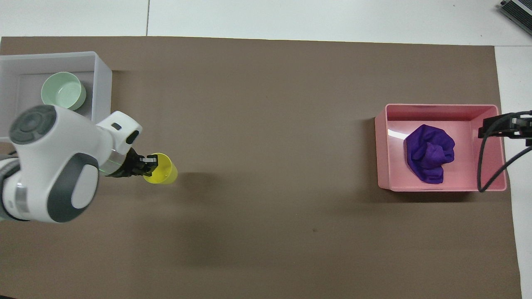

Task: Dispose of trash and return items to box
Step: 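Carry the yellow cup into the clear box and set it in the bowl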

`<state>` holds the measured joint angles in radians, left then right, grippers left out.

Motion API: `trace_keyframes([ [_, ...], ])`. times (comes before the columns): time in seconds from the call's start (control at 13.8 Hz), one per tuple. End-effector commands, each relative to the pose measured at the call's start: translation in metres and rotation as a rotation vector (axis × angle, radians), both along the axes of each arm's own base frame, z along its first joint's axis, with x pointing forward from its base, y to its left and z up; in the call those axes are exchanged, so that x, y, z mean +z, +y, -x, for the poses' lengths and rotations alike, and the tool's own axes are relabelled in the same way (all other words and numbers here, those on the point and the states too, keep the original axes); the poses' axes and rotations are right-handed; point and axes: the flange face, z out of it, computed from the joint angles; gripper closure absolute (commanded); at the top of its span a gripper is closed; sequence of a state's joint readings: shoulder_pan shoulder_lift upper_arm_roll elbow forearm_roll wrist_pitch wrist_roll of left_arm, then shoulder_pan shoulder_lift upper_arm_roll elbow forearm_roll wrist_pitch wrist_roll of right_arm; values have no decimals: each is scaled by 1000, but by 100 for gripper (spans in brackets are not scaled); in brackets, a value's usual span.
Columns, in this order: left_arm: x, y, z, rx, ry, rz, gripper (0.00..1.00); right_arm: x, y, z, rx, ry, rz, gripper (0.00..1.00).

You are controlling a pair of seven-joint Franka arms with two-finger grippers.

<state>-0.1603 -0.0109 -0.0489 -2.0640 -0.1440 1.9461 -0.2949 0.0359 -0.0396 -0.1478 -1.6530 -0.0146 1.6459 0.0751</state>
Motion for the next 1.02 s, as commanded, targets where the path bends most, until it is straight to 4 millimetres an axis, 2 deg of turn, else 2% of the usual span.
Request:
trace_keyframes([
  [0.0, 74, 50, -31, 58, 0, 9, 100, 21, -6, 0, 29, 29, -59, 0],
  [0.15, 109, 95, -62, 131, -74, 16, 100, 10, -9, 6, 55, 49, -62, 0],
  [0.22, 120, 119, -76, 170, -107, 17, 100, 4, -12, 13, 40, 64, -69, 0],
  [0.29, 122, 145, -89, 203, -123, 6, 100, 3, -12, 14, 42, 65, -70, 0],
  [0.44, 111, 184, -115, 179, -158, -70, 100, 4, -10, 14, 72, 65, -62, 0],
  [0.58, 97, 223, -145, 178, -191, -101, 100, 9, -8, 8, 131, 57, 32, 0],
  [0.65, 81, 238, -155, 175, -202, -107, 100, 23, -7, 6, 133, 43, 42, 0],
  [0.73, 62, 252, -164, 172, -228, -111, 100, 26, -7, 3, 131, 47, 40, 0],
  [0.87, 23, 265, -180, 171, -252, -113, 100, 22, -7, 1, 131, 49, 38, 0],
  [0.94, 12, 271, -184, 176, -259, -114, 100, 21, -7, 1, 130, 52, 39, 0],
])
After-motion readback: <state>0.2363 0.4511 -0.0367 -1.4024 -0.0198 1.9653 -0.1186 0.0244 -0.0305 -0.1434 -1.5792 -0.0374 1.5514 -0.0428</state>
